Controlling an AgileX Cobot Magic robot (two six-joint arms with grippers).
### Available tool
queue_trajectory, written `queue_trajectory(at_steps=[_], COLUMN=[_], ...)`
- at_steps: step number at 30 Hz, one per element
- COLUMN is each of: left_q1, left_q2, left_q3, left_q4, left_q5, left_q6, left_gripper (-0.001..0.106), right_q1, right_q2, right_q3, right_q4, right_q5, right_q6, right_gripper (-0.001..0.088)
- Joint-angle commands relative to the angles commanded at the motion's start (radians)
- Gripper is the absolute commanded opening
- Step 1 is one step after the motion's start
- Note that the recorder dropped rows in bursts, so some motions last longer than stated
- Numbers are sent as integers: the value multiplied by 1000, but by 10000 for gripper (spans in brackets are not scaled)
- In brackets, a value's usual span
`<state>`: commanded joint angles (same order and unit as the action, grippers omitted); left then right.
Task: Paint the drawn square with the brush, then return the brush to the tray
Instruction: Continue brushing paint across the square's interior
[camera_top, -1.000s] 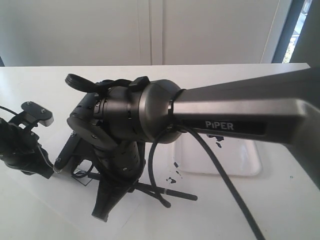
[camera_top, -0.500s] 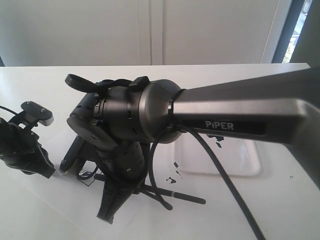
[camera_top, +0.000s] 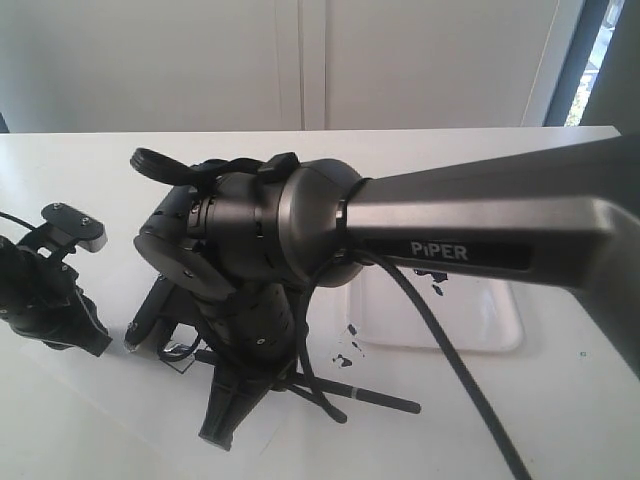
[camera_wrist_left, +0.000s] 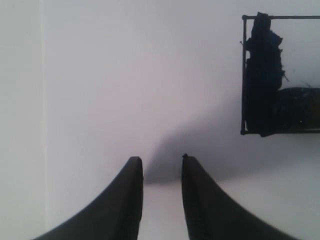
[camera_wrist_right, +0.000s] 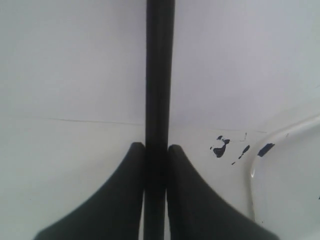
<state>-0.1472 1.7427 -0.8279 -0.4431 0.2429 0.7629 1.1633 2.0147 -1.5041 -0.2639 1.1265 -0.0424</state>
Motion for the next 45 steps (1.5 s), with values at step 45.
queue_trajectory(at_steps=[45], left_q1=[-5], left_q2=[15], left_q3=[0], left_q4=[9], left_q5=[-4], left_q6=[-5], left_gripper=[340], right_q1=[0], right_q2=[-16], right_q3=[3], right_q4=[25], right_q5=[23], right_q6=[12], right_gripper=[0])
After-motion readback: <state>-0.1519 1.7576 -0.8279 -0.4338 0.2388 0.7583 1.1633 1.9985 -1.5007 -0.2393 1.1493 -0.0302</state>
